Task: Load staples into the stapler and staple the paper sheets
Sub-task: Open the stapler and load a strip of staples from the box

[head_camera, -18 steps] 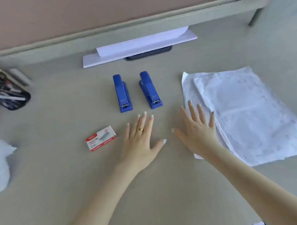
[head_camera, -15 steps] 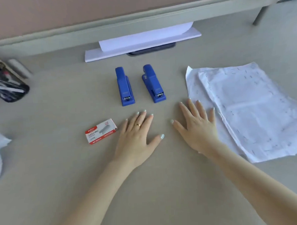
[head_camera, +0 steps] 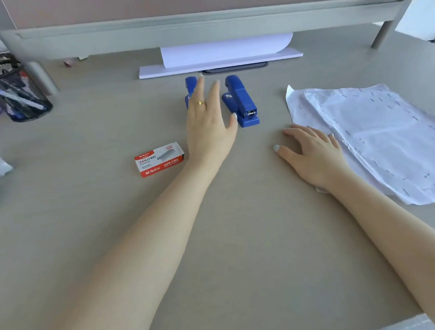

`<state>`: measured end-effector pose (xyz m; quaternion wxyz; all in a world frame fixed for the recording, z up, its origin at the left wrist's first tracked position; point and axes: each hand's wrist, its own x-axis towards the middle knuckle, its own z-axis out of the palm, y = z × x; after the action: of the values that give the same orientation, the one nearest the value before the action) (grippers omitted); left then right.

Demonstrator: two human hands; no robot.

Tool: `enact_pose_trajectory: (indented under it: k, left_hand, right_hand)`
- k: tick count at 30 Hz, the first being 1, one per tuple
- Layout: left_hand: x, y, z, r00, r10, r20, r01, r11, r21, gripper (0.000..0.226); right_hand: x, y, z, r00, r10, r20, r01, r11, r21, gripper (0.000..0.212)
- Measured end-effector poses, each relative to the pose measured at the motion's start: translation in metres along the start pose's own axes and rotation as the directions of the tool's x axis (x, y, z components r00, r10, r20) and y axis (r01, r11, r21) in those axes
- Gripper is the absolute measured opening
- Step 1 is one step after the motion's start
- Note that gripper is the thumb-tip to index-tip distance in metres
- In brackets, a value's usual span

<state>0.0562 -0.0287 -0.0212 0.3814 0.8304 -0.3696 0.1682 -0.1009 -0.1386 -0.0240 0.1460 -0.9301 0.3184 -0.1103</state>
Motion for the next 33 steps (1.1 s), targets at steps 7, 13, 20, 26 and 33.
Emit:
enact_pose_trajectory:
  k: [7, 13, 20, 26, 33]
  left_hand:
    - [0.034, -0.024, 0.016, 0.886, -0.463, 0.034, 0.448, 0.831, -0.330, 0.067]
    - [0.004, -0.009, 0.002, 0.862, -0.493, 0.115, 0.500, 0.794, -0.345, 0.062]
    - [-0.050, 0.025, -0.033, 0.878, -0.434, 0.203, 0.478, 0.814, -0.330, 0.063]
    - [-0.067, 0.045, -0.041, 0.875, -0.399, 0.272, 0.479, 0.792, -0.378, 0.071]
    - [-0.078, 0.042, -0.051, 0.823, -0.363, 0.438, 0.569, 0.517, -0.639, 0.063]
  right_hand:
    - [0.004, 0.002, 0.006, 1.000, -0.007, -0.019, 0.008, 0.999, 0.045, 0.048]
    - [-0.003, 0.007, 0.009, 0.993, 0.057, -0.102, -0.043, 0.990, 0.132, 0.039]
    - [0.003, -0.035, 0.008, 0.954, -0.202, -0.220, 0.228, 0.968, 0.100, 0.037]
    - [0.015, -0.068, 0.012, 0.971, -0.197, -0.139, 0.225, 0.948, 0.224, 0.054]
    - [0.016, -0.070, 0.005, 0.984, -0.177, 0.023, 0.154, 0.906, 0.394, 0.031]
